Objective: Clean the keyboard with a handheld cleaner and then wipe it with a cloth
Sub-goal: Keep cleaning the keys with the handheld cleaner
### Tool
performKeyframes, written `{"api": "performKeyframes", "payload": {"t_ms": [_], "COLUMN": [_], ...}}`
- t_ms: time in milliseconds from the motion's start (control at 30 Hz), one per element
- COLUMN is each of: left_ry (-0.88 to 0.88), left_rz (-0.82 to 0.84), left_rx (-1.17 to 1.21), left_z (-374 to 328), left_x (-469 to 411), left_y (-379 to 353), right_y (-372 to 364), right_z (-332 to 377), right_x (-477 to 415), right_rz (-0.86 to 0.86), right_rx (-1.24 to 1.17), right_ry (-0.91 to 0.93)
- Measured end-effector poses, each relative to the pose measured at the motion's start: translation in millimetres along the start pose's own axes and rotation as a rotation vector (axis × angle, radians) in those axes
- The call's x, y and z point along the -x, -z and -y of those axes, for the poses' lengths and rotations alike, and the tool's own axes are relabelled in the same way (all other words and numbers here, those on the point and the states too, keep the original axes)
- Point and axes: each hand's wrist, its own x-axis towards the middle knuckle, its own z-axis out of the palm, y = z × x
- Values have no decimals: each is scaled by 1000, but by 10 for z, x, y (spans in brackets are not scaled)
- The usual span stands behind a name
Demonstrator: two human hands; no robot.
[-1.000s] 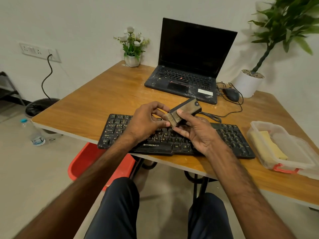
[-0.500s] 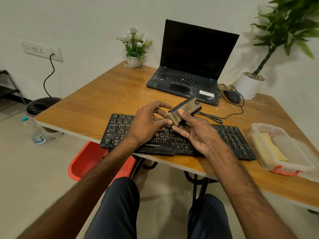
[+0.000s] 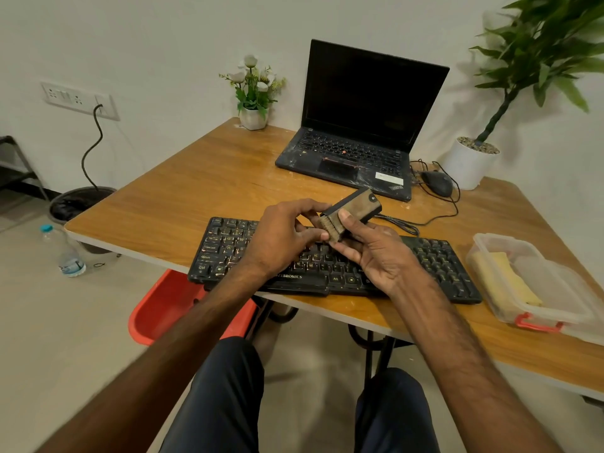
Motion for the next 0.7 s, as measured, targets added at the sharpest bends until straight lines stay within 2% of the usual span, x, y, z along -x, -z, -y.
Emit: {"api": "performKeyframes", "payload": {"t_ms": [200,333,433,500,600,700], "left_ry": [-17,-60,-27,26,75,73], "left_rz": [15,22,200,354,507,543], "left_rx": [-130,-369,-577,-680,-761,-758], "left_z": [12,125,209,251,310,303], "left_x": [13,108,168,194,233,256], "left_y": [138,440,652,710,717,691], "right_y": [31,113,94,27,15,91], "right_z": [-33,-103,-152,-191,-159,-25], "right_x": [-44,-93,-84,-30,-54,-120], "right_rz": [-49,-123,-142,-86,-92,-166], "right_rx": [72,364,864,1088,1232,1229], "right_ry": [68,249,507,628,691,641]}}
